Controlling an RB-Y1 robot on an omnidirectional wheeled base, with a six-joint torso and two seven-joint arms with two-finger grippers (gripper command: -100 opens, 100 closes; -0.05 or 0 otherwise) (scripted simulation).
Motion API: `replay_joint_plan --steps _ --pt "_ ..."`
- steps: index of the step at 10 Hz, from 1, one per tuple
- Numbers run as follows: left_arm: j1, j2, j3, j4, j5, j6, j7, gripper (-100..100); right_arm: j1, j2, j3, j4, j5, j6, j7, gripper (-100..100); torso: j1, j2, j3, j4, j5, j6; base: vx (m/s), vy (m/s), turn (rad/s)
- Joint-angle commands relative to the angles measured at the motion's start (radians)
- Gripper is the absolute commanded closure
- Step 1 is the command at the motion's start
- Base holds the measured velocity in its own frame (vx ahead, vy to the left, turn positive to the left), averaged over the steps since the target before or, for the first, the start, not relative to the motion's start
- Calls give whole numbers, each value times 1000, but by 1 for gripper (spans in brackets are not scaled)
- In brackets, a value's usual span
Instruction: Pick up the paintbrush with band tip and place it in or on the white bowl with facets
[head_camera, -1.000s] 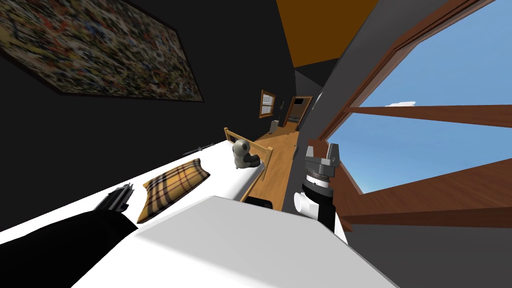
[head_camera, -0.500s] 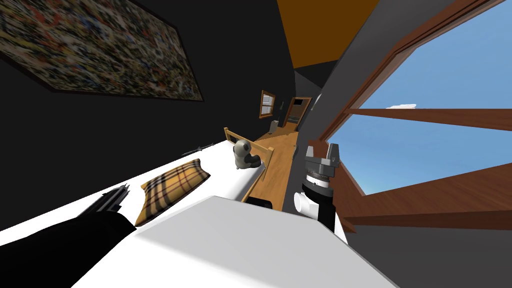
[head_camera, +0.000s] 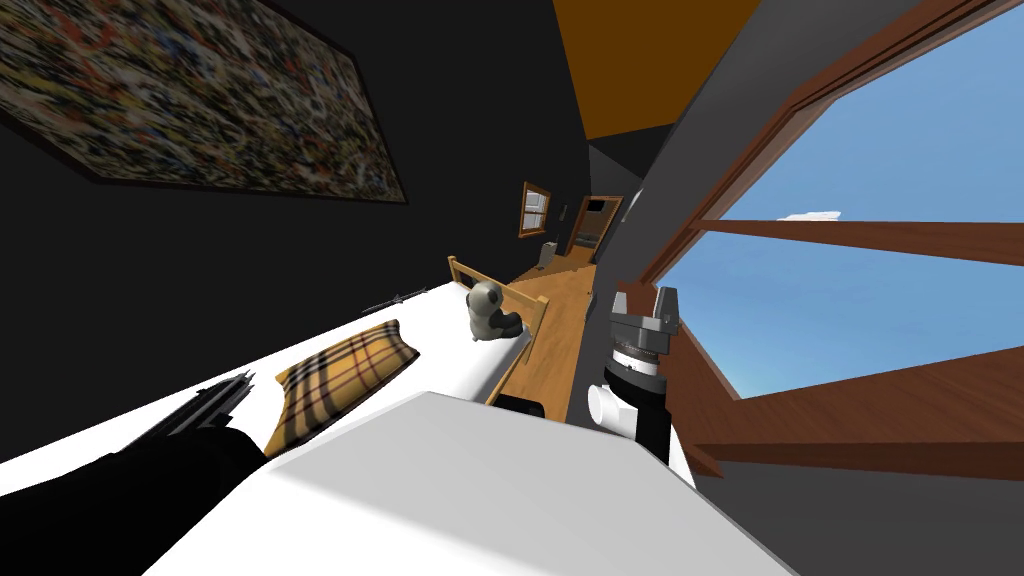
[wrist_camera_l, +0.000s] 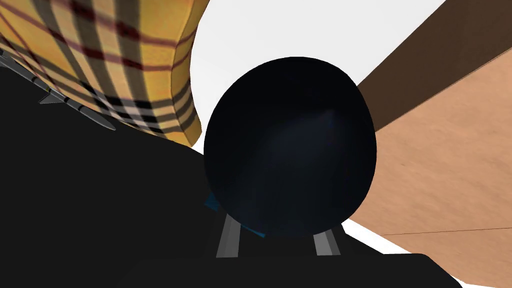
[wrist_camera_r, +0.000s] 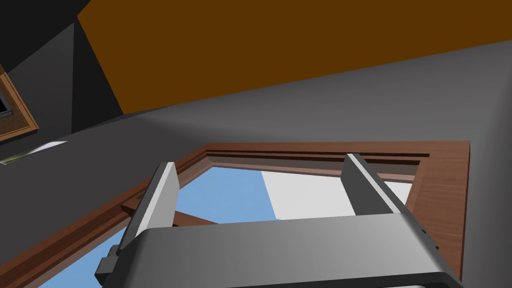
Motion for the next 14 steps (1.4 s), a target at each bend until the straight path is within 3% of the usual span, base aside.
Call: replay_joint_plan --steps 1,5,6,10,14 --pt "34 4 -5 -34 -6 -22 22 100 0 0 0 0 0 0 0 0 0 0 0 0 0 0 60 -12 0" --pt "112 8 -47 -116 -27 -81 49 100 0 0 0 0 0 0 0 0 -2 -1 -1 -1 0 0 53 -16 15" --pt "112 8 -47 -116 -27 -81 49 100 0 0 0 0 0 0 0 0 -3 -2 -1 -1 -1 0 40 -23 11" --pt "180 5 -113 -210 -51 -142 59 100 0 0 0 0 0 0 0 0 -5 -3 -2 -2 -1 0 57 -34 15" --pt "211 3 -147 -257 -64 -171 61 100 0 0 0 0 0 0 0 0 -4 -3 -2 -2 -2 1 53 -31 14"
